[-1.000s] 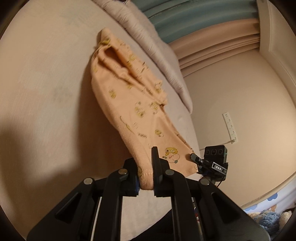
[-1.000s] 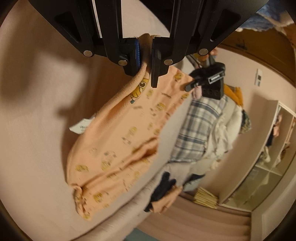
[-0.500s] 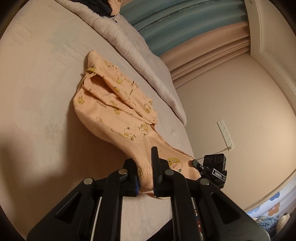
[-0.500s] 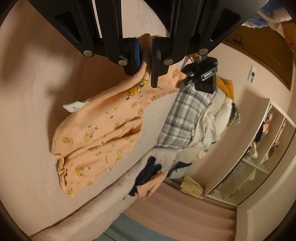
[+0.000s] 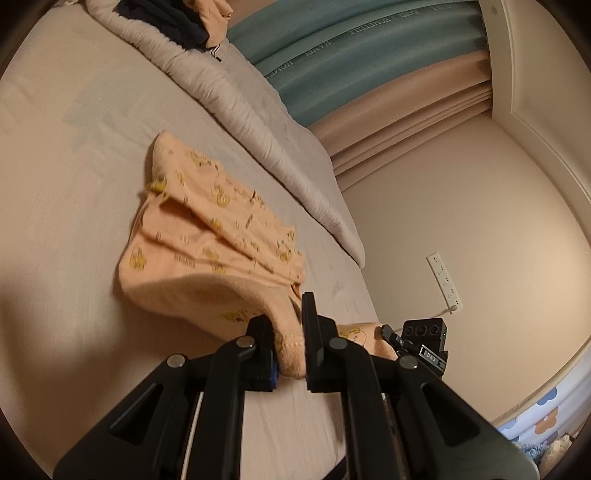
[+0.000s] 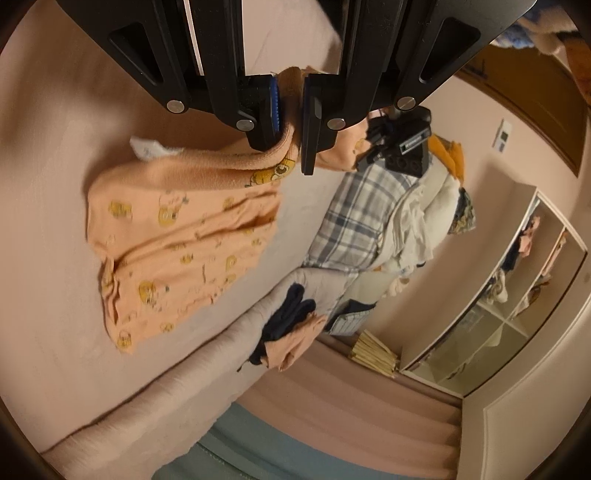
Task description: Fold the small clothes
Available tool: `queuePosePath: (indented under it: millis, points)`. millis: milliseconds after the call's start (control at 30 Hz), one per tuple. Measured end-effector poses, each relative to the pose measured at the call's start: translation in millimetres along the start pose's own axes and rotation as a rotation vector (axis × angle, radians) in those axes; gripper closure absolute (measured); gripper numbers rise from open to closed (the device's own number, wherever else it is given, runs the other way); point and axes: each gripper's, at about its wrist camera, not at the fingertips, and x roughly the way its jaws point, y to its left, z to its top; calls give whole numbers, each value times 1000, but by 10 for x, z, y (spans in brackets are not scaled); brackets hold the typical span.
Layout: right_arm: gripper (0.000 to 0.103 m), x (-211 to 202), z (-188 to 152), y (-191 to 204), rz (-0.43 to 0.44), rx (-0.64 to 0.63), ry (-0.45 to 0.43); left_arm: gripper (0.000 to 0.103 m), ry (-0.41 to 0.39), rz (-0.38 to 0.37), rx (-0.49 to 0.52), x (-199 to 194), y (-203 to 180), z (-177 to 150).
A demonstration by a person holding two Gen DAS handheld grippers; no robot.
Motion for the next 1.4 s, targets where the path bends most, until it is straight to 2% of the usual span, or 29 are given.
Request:
queuePosePath:
  millis: [467,767,933,1133,1233,1333,1367,1400]
  points:
    - [90,279,776,-179,-50,-32,-85,95,-41,24,-52,495,224,901]
    - [90,604,1299,-482,-151,12,-92,95,-31,108,-103,913,494,1508]
    - [90,818,1495,-737,-220,50,-64,95,-7,162,-121,1241,650,1739]
    - [90,995,1590,-1169,-326,178,12,95,66,272,-178,1667,968,1869]
    - [90,998,1618,-1393,-315,283,16,96,85,319,-257,1795,1193,1932]
    - [90,971,1655,-1593,-282,414,-16,95,72,341,-359,1845,1394,1998]
    - [90,953,1658,-1661,-268,464,-34,87,43,352,-407,1825,1475,2016]
    - [88,918,1650,-1759,-247,538,-58,74,29,362,-433,1809,1514,2039]
